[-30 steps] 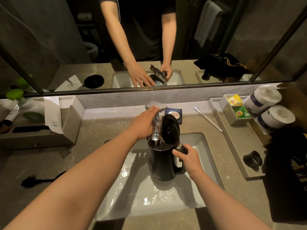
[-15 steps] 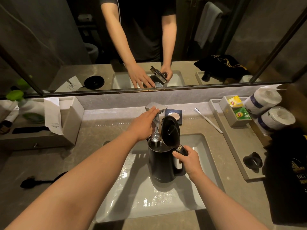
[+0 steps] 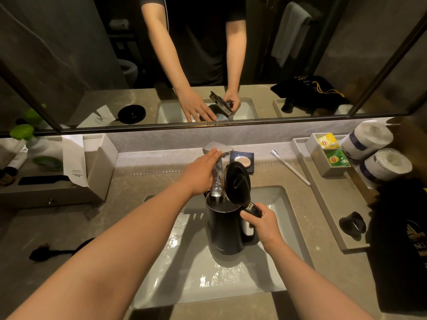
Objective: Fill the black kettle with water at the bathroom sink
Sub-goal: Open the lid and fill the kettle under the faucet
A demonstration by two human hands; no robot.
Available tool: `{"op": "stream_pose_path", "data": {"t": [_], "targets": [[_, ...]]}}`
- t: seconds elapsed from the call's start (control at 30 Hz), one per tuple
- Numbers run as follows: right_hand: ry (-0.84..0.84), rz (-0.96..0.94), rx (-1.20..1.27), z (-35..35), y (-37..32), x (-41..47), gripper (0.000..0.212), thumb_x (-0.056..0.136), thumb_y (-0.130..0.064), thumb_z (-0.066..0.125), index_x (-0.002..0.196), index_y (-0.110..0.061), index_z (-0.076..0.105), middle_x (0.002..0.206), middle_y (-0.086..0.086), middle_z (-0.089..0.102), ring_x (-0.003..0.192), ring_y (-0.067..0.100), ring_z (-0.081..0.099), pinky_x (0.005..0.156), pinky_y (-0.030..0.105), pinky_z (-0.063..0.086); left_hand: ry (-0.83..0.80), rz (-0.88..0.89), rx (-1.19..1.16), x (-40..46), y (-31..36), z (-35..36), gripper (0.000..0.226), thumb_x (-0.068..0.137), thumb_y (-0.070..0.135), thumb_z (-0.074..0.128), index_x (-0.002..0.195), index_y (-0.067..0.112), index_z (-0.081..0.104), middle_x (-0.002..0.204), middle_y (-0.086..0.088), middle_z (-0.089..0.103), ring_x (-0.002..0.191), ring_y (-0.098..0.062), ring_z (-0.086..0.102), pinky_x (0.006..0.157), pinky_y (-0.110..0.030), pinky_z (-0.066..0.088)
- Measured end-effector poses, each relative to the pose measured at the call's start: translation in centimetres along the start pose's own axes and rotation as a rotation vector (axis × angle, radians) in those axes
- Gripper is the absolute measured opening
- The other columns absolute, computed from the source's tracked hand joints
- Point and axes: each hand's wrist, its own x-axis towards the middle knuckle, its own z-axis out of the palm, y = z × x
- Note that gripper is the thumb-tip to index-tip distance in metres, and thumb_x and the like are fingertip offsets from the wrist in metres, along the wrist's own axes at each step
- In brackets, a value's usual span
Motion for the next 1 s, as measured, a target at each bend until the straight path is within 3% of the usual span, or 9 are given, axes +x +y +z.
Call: {"op": "stream_pose_path", "data": {"t": [1.0], "targets": [[0.030, 0.000, 0.011, 0.16, 0.65, -0.08, 0.017, 0.077, -0.023, 0.079, 0.090, -0.017, 0.069, 0.080, 0.001, 0.067, 0.075, 0.020, 0.062, 0.061, 0.031, 0.050, 0.005, 0.015, -0.004, 0.05, -0.22, 0.25, 0.080, 0.087, 0.002, 0.050, 0.153, 0.028, 0.013, 0.163, 0.002, 0.010, 0.144, -0.023, 0.023, 0.114, -0.043, 0.028]]}}
